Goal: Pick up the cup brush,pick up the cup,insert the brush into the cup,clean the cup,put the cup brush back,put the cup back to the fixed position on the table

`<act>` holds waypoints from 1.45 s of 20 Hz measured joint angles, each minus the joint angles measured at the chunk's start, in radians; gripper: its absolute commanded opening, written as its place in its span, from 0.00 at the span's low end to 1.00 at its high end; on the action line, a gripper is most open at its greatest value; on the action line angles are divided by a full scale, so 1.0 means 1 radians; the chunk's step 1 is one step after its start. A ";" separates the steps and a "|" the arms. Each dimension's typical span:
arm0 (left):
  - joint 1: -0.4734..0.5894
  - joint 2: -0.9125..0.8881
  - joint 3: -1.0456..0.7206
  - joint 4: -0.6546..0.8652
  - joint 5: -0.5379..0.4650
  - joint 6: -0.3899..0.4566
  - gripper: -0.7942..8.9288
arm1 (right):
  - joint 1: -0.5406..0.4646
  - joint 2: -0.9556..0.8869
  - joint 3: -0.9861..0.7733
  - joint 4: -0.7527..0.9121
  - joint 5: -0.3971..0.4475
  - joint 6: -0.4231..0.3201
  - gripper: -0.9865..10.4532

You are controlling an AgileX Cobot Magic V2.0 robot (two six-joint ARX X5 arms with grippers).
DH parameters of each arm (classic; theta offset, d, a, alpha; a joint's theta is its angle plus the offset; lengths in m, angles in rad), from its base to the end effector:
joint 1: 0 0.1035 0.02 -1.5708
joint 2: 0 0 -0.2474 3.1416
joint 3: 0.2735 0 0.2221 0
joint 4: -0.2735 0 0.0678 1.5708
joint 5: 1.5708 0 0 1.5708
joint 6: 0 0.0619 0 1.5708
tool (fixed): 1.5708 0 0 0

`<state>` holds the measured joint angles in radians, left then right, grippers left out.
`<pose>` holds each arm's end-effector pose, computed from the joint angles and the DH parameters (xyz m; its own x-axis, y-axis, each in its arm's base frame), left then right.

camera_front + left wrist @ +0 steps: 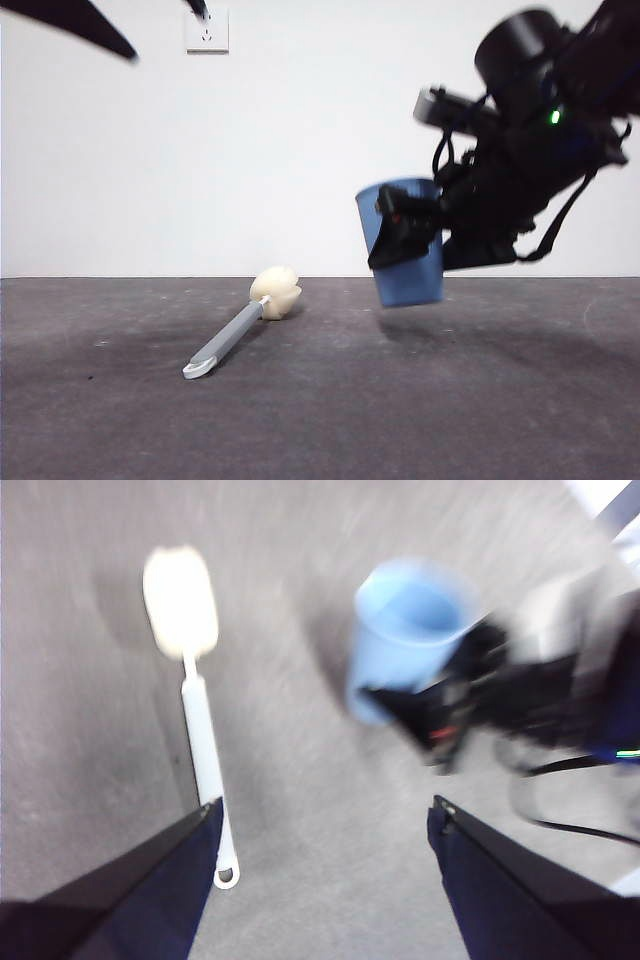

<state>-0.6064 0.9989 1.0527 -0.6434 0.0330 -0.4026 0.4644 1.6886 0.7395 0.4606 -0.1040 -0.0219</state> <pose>0.1666 -0.1180 0.3108 0.6638 -0.5005 -0.5557 0.3658 0.8654 -0.3425 0.2981 0.1565 0.1496 0.7388 0.4862 -0.4668 -0.5365 0.8434 0.0294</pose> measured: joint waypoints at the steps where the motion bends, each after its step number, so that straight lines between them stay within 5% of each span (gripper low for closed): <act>1: 0.000 -0.031 0.000 -0.017 -0.001 0.001 0.44 | 0.000 0.020 0.000 0.025 -0.001 0.000 0.07; 10: 0.000 -0.099 0.000 -0.124 -0.003 0.002 0.44 | 0.000 0.114 0.006 0.085 -0.002 0.000 0.07; 16: 0.000 -0.099 0.000 -0.124 -0.003 0.020 0.44 | 0.000 0.093 0.032 -0.051 -0.002 -0.005 0.34; 20: 0.000 -0.099 0.000 -0.124 -0.003 0.025 0.44 | 0.000 0.090 0.039 -0.077 -0.002 -0.012 0.35; 22: 0.000 -0.099 0.000 -0.124 -0.003 0.025 0.44 | 0.000 0.087 0.039 -0.084 -0.002 -0.012 0.46; 29: 0.000 -0.098 0.000 -0.127 -0.003 0.025 0.44 | 0.000 0.021 0.015 -0.280 -0.001 -0.009 0.53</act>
<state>-0.6064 0.9009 1.0523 -0.7700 0.0299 -0.3775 0.4648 1.7100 0.7547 0.1802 -0.1047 -0.0307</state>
